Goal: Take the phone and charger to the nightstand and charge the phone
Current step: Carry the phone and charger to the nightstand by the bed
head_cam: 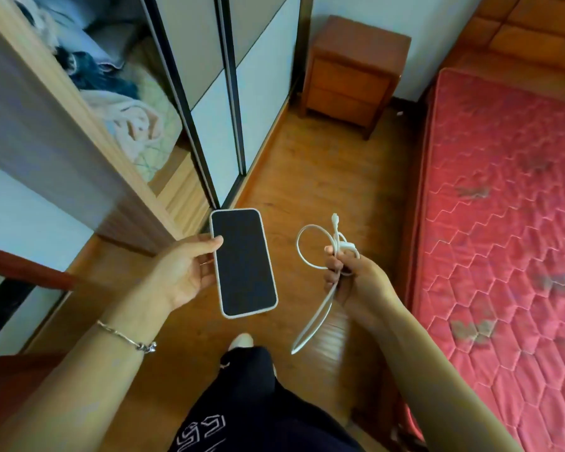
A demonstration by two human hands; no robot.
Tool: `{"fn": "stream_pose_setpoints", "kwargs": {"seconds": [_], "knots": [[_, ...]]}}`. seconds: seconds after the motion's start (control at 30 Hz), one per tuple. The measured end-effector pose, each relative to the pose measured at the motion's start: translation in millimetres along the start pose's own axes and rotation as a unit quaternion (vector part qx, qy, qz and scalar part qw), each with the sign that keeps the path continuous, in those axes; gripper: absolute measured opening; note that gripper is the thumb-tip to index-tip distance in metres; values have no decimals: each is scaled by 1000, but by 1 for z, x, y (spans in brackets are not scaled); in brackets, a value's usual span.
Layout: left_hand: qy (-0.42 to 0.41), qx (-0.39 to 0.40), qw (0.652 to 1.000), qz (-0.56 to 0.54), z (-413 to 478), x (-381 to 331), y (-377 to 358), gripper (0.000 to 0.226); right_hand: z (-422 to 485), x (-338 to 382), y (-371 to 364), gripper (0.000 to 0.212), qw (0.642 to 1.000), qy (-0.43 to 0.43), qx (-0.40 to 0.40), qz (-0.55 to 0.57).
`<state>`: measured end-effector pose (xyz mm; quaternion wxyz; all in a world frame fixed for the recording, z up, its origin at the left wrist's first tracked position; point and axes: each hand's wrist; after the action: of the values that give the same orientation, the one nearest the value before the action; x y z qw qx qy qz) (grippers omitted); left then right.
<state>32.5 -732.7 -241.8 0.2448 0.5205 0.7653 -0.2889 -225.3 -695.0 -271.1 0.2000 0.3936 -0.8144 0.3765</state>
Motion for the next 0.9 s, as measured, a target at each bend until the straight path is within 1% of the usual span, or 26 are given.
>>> {"fn": "stream_pose_setpoints", "kwargs": {"seconds": [0.13,0.27,0.43,0.53,0.63,0.73,0.9], "knots": [[10,38,999,28,32,-29,-32,21,28,22,3,32,1000,15,-12,16],[21,56,997,40,75,-57,-69,23,64,51,-2,33,998,32,-43,13],[8,84,995,56,135,-113,-117,30,116,109,-23,26,996,60,-71,13],[-6,98,994,49,168,-150,-143,23,146,149,-41,28,994,72,-79,23],[-22,112,992,53,194,-181,-174,18,171,185,-53,28,993,95,-66,28],[-27,118,991,64,215,-203,-203,22,189,215,-58,28,991,106,-69,36],[-19,140,986,90,246,-229,-252,24,219,256,-52,28,985,126,-94,68]]}}
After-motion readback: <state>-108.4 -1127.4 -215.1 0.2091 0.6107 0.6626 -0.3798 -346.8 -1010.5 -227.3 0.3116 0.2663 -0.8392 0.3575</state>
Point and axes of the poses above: each hand's wrist, its own z-axis towards the middle knuckle, its own y-axis out of the back of the hand, x = y × z, and after that the axes turned 11 degrees about -x, right-handed
